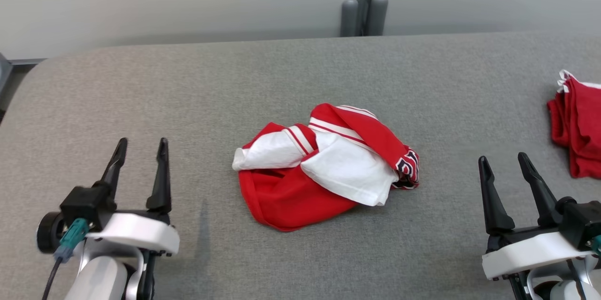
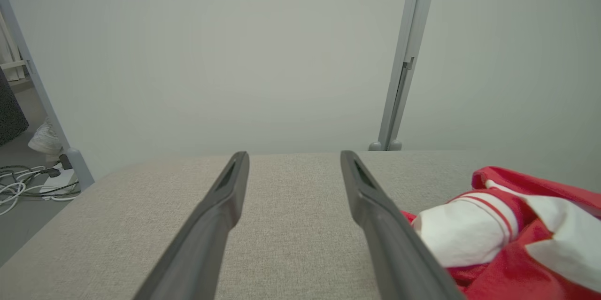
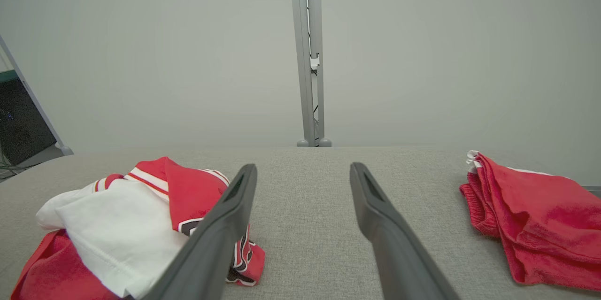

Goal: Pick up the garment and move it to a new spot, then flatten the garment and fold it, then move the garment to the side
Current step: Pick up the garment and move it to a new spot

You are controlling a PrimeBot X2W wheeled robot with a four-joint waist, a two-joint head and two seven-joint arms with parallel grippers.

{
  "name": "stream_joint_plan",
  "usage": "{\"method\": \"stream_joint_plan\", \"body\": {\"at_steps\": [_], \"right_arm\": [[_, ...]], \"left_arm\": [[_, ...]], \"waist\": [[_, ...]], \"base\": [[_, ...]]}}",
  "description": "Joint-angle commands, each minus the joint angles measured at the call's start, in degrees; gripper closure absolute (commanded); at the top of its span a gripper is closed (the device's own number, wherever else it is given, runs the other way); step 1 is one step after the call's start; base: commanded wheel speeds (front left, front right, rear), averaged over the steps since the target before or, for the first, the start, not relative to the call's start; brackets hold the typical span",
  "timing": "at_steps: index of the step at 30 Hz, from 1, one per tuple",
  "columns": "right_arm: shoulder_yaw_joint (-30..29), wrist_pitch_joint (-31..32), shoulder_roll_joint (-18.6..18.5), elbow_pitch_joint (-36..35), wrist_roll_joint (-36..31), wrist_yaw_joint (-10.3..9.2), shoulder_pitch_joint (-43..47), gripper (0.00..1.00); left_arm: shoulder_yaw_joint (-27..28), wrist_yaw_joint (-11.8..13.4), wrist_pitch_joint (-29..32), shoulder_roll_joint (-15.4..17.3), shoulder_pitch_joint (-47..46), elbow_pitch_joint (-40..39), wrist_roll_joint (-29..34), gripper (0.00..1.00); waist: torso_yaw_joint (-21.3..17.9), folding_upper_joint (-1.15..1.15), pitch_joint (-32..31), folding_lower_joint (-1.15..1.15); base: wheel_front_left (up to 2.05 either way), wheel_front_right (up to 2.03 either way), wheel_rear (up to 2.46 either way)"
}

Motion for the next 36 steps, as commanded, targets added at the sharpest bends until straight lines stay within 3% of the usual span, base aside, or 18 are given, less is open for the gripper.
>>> {"method": "stream_joint_plan", "body": {"at_steps": [1, 11, 36], "right_arm": [[-0.1, 0.4, -0.3, -0.2, -0.4, 0.01, 0.7, 0.0], [0.4, 1.4, -0.3, -0.9, -0.5, 0.01, 3.1, 0.0], [0.9, 3.4, -0.4, -2.6, -0.3, 0.01, 7.9, 0.0]], "left_arm": [[0.9, 0.4, -0.2, 0.7, 1.4, -1.0, -0.4, 0.0], [3.1, -1.8, -0.3, 2.9, 8.1, -5.4, -2.9, 0.0], [0.4, 1.6, 5.1, 5.0, 17.1, -14.7, -1.5, 0.0]], "waist": [[1.2, 0.0, -1.2, 0.0], [2.1, 0.0, -4.1, 0.0], [0.3, 0.0, -8.0, 0.0]], "base": [[0.0, 0.0, 0.0], [0.0, 0.0, 0.0], [0.0, 0.0, 0.0]]}}
